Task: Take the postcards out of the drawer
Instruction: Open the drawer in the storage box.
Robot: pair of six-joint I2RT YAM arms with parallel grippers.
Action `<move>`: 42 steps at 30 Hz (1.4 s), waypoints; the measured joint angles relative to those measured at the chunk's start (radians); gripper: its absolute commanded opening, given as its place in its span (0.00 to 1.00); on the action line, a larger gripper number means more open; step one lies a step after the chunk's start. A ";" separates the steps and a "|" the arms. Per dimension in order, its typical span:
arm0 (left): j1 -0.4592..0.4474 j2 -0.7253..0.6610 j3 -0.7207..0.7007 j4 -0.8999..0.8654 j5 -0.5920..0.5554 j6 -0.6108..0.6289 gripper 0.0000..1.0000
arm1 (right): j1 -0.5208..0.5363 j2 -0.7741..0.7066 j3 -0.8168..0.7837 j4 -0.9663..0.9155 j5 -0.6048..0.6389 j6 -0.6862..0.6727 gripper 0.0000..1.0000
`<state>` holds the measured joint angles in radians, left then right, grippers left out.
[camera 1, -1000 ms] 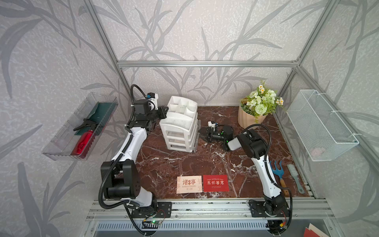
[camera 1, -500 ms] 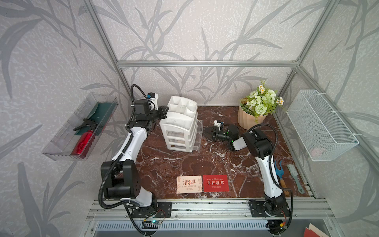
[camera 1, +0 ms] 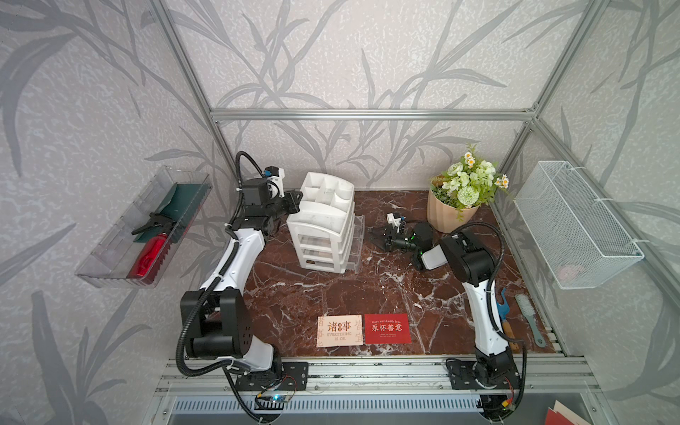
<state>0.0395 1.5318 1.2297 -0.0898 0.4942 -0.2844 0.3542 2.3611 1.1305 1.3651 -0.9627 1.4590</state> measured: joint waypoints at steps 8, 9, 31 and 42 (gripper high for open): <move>-0.034 -0.061 -0.029 -0.026 -0.151 0.028 0.00 | 0.000 -0.012 0.000 -0.005 -0.047 -0.025 0.52; -0.039 -0.070 -0.029 -0.030 -0.178 0.030 0.00 | 0.000 -0.020 0.000 -0.015 -0.052 -0.035 0.52; -0.066 -0.187 -0.087 -0.097 -0.519 0.058 0.00 | 0.130 -0.361 0.194 -1.223 0.288 -0.819 0.51; -0.063 -0.184 -0.085 -0.097 -0.502 0.063 0.00 | 0.230 -0.298 0.455 -1.517 0.512 -0.977 0.48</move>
<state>-0.0231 1.3479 1.1442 -0.1864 -0.0078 -0.2211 0.5838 2.0632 1.5852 -0.1520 -0.4507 0.4816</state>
